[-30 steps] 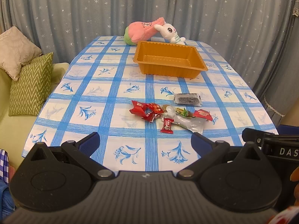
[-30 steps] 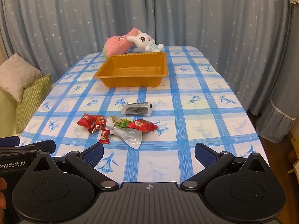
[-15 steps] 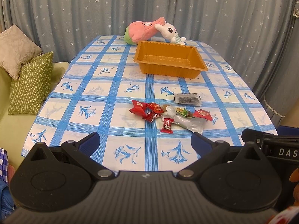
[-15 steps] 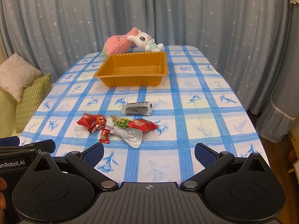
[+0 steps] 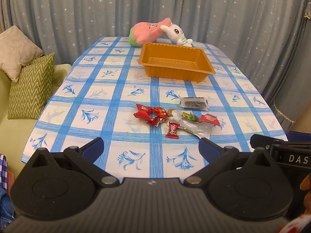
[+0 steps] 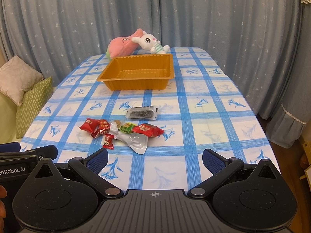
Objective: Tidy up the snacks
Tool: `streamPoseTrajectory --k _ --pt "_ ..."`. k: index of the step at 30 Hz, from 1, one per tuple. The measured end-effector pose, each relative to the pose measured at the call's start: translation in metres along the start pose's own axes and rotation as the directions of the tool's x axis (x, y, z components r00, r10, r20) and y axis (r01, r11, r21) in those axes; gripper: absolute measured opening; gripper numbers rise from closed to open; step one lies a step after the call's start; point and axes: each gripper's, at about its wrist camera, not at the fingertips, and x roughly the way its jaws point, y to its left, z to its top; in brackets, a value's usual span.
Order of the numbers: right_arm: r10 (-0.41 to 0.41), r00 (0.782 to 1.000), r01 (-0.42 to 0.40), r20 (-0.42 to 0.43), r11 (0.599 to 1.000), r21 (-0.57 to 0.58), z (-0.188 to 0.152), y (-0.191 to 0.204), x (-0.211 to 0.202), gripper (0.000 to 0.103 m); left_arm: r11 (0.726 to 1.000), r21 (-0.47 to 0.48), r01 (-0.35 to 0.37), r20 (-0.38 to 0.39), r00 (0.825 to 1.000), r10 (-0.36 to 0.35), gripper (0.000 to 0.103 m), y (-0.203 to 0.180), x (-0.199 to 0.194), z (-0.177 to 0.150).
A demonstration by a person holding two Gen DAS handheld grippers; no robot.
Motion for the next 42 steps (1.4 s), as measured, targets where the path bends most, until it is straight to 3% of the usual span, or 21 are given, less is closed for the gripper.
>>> streamPoseTrajectory --k 42 --pt "0.0 1.0 0.0 -0.002 1.0 0.002 -0.0022 -0.001 0.0059 0.103 1.0 -0.006 0.005 -0.001 1.0 -0.005 0.103 -0.0019 0.0015 -0.0009"
